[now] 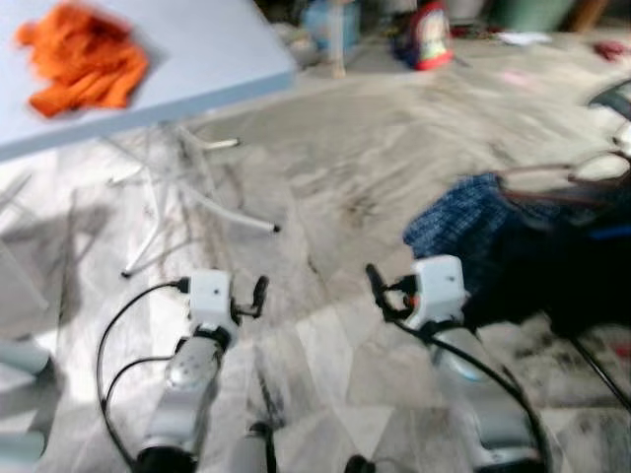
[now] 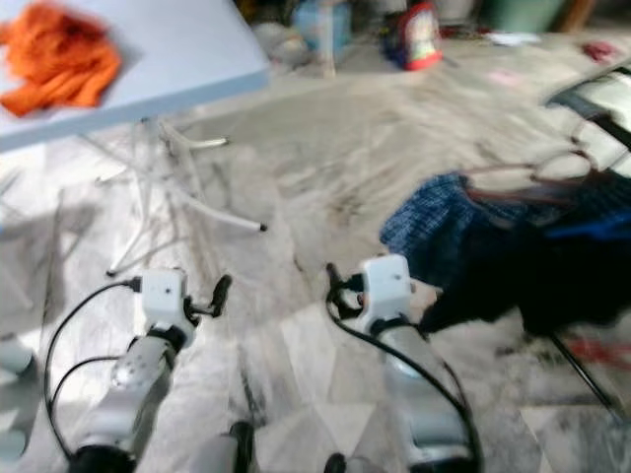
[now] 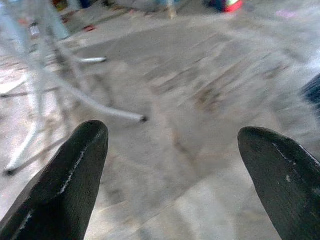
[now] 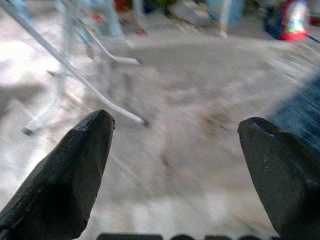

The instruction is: Hang hanger

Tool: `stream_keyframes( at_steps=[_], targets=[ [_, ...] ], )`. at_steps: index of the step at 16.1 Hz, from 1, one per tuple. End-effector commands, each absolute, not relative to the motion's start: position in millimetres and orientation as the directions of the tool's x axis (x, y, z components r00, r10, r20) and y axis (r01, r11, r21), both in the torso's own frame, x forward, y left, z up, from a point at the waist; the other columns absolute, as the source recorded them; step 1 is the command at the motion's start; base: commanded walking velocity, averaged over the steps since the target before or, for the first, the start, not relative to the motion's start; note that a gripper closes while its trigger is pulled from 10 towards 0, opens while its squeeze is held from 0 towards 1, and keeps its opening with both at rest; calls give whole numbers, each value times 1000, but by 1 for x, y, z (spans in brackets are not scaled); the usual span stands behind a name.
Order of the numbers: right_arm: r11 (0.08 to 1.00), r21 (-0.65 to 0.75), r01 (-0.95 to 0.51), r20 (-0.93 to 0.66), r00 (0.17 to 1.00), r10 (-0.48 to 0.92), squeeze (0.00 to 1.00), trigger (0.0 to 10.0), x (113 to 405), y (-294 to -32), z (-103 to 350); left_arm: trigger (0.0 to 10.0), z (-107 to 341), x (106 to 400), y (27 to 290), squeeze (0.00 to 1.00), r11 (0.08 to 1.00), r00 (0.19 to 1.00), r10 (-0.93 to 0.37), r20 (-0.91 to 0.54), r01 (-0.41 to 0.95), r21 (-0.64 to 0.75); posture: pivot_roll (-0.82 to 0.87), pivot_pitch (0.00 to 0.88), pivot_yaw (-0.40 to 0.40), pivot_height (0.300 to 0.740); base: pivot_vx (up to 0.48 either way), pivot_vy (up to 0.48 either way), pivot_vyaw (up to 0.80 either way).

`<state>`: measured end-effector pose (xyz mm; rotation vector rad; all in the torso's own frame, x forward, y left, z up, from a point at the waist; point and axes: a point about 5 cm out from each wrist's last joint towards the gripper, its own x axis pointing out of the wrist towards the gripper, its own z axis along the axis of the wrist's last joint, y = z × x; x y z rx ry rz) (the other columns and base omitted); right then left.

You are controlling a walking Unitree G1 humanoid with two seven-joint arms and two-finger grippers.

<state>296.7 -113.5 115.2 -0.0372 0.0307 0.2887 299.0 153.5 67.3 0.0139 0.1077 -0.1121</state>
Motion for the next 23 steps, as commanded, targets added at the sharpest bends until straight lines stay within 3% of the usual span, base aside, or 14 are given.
stream_keyframes(
  at_steps=[1, 7, 11, 18, 23],
  targets=[
    [956, -31, -293, -44, 956, 291, 0, 10000, 296, -116, 113, 10000, 68, 300, 153, 0, 994, 989, -107, -103, 107, 2, 96, 205, -3, 740, 0, 0, 800],
    [965, 12, -261, -37, 965, 261, 0, 10000, 292, -118, 110, 10000, 61, 294, 155, 0, 995, 987, -98, -127, 99, -5, 97, 216, -1, 740, 0, 0, 800],
    [989, 42, -140, -13, 990, 141, 0, 10000, 294, -135, 111, 10000, 60, 289, 159, 0, 995, 986, -99, -135, 101, 3, 109, 223, 0, 740, 0, 0, 700],
    [997, 72, 12, -12, 1000, -12, 0, 10000, 285, -168, 101, 10000, 50, 272, 180, 0, 998, 986, -42, -162, 49, 42, 125, 180, 13, 740, 0, 0, 0],
    [997, 81, 6, -21, 1000, -5, 0, 10000, 293, -161, 94, 10000, 57, 287, 172, 0, 994, 985, -88, -152, 96, 49, 140, 104, 28, 740, 0, 0, 0]
  ],
)
